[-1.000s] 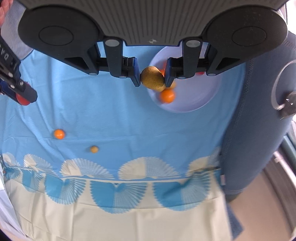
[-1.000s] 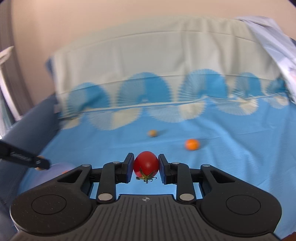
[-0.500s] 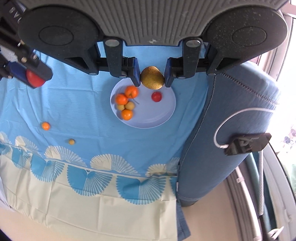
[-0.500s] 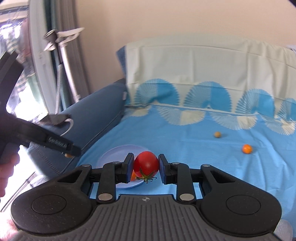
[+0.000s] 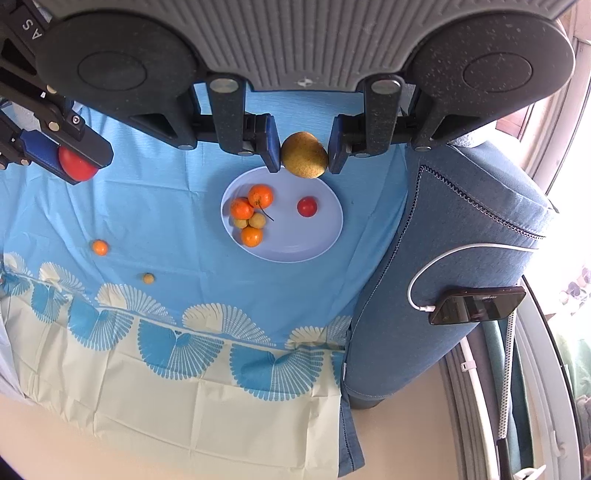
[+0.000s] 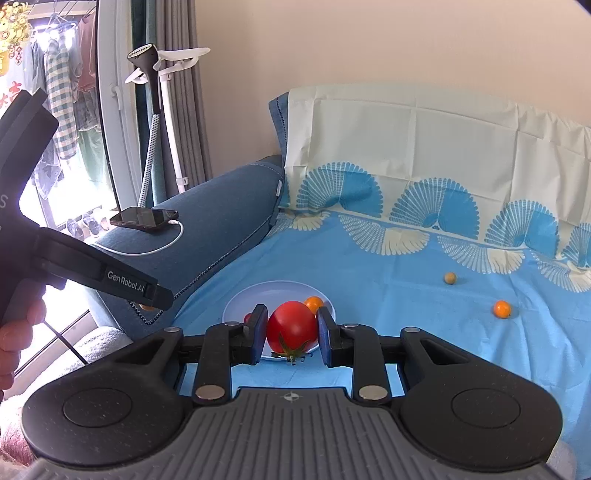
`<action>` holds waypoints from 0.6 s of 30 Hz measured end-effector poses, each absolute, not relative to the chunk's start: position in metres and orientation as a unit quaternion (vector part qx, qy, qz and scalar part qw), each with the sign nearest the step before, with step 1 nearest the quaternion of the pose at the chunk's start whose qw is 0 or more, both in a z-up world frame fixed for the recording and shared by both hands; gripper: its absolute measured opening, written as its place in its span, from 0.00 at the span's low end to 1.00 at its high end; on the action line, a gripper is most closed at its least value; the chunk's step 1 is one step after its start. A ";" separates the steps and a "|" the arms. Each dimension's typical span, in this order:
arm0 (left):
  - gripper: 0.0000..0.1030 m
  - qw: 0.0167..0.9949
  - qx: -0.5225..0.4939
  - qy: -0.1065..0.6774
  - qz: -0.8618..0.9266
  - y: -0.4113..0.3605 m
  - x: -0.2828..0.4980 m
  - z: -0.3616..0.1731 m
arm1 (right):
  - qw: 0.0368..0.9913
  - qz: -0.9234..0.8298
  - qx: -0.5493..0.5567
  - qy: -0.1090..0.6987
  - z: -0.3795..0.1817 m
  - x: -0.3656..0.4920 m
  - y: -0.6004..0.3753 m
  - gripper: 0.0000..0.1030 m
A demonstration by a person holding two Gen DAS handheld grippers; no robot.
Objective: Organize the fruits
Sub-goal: 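Carry the tan fruit and red tomato in both tools toward the plate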
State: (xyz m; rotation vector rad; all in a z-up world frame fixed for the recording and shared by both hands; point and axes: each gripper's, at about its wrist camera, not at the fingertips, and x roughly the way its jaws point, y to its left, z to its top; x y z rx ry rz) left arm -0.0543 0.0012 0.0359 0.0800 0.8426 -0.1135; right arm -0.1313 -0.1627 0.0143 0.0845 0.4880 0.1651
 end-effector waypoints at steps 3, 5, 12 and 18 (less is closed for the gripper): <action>0.30 0.910 0.037 0.408 -0.056 0.003 -0.055 0.036 | 0.966 0.083 0.040 0.241 0.014 -0.132 -0.162 0.29; 0.30 0.910 0.037 0.408 -0.056 0.004 -0.054 0.036 | 0.966 0.082 0.039 0.242 0.014 -0.133 -0.162 0.29; 0.30 0.910 0.036 0.410 -0.056 0.004 -0.052 0.034 | 0.965 0.083 0.039 0.247 0.013 -0.130 -0.163 0.29; 0.30 0.909 0.034 0.412 -0.056 0.005 -0.050 0.032 | 0.961 0.083 0.042 0.261 0.010 -0.125 -0.162 0.29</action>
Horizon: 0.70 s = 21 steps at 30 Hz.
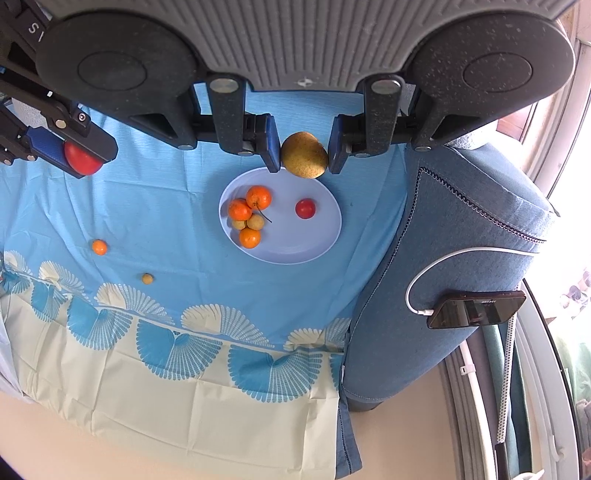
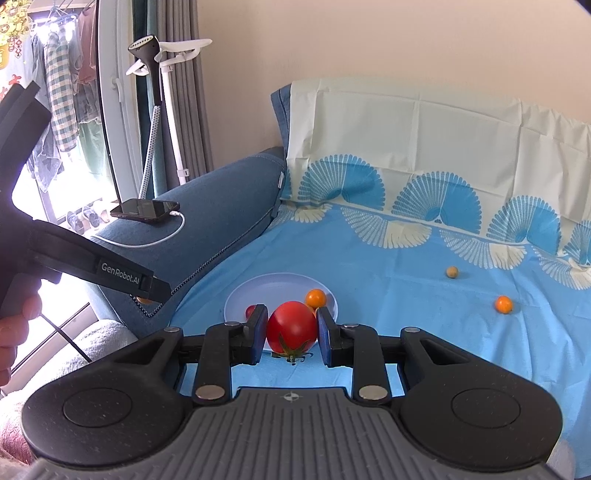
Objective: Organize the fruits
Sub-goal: 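Carry the tan fruit and red tomato in both tools toward the plate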
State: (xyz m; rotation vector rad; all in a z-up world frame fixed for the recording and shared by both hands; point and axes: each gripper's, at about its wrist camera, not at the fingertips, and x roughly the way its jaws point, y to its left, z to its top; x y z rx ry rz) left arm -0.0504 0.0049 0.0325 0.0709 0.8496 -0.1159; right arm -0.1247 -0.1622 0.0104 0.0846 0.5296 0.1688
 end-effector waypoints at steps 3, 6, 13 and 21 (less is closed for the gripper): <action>0.30 0.907 0.035 0.415 -0.059 0.004 -0.049 0.030 | 0.959 0.081 0.047 0.267 0.009 -0.123 -0.163 0.29; 0.30 0.905 0.038 0.420 -0.061 0.003 -0.046 0.027 | 0.957 0.077 0.055 0.275 0.006 -0.121 -0.165 0.29; 0.30 0.900 0.041 0.429 -0.059 0.002 -0.036 0.021 | 0.951 0.077 0.069 0.293 0.000 -0.112 -0.169 0.29; 0.30 0.893 0.047 0.443 -0.058 -0.004 -0.019 0.012 | 0.943 0.072 0.085 0.312 -0.010 -0.098 -0.175 0.29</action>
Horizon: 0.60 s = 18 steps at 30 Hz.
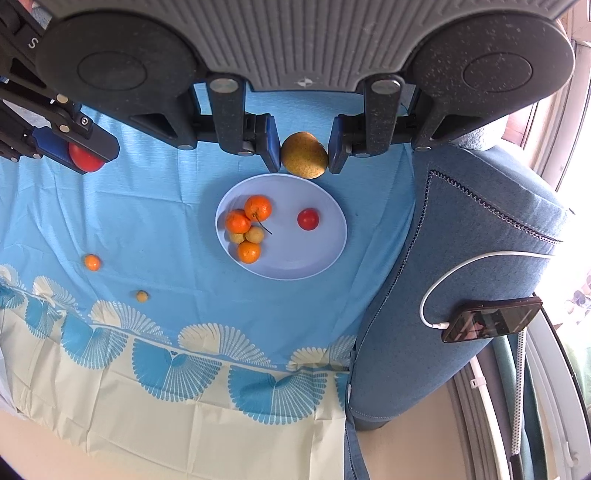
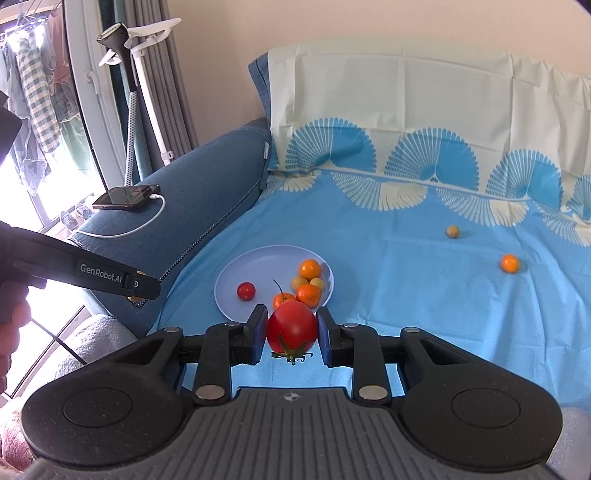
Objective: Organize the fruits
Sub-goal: 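Carry the tan fruit and red tomato in both tools toward the plate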
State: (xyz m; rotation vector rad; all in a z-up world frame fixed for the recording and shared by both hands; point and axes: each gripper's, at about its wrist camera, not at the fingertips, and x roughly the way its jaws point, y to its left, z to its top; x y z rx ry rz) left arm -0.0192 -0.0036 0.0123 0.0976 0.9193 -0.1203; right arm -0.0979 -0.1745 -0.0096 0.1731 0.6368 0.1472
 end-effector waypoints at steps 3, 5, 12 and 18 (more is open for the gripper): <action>0.30 0.890 0.048 0.449 -0.058 -0.006 -0.010 0.009 | 0.940 0.072 0.089 0.320 -0.014 -0.090 -0.178 0.29; 0.30 0.888 0.048 0.453 -0.057 -0.007 -0.004 0.007 | 0.939 0.071 0.092 0.325 -0.017 -0.084 -0.180 0.29; 0.30 0.881 0.047 0.468 -0.056 -0.010 0.026 -0.002 | 0.931 0.072 0.107 0.342 -0.029 -0.055 -0.184 0.29; 0.30 0.878 0.042 0.473 -0.056 -0.013 0.065 -0.010 | 0.930 0.073 0.100 0.346 -0.036 -0.023 -0.183 0.29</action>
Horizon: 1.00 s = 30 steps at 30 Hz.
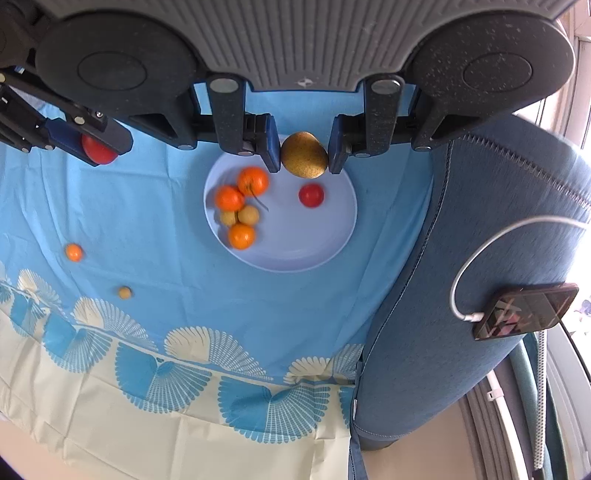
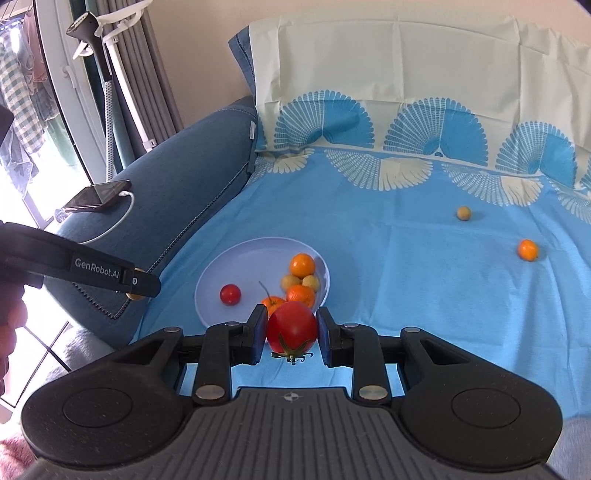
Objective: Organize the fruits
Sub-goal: 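Carry the tan fruit and red tomato in both tools toward the plate, then open both tools over the plate to drop the tan fruit and tomato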
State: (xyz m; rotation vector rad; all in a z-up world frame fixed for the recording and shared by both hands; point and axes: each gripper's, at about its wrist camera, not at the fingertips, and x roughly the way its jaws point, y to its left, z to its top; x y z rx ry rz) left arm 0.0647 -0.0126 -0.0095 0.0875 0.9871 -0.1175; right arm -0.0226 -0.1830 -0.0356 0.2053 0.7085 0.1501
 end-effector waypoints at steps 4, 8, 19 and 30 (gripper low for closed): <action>0.30 0.873 0.043 0.482 -0.055 -0.017 0.094 -0.020 | 0.930 0.078 0.095 0.347 -0.042 0.006 -0.180 0.29; 0.30 0.868 0.046 0.492 -0.053 -0.020 0.122 -0.036 | 0.930 0.082 0.083 0.350 -0.051 0.035 -0.174 0.29; 0.30 0.847 0.044 0.526 -0.053 -0.019 0.180 -0.088 | 0.918 0.105 0.056 0.377 -0.092 0.094 -0.156 0.29; 0.43 0.846 0.074 0.526 -0.043 -0.025 0.206 -0.114 | 0.906 0.122 0.026 0.404 -0.128 0.128 -0.140 0.30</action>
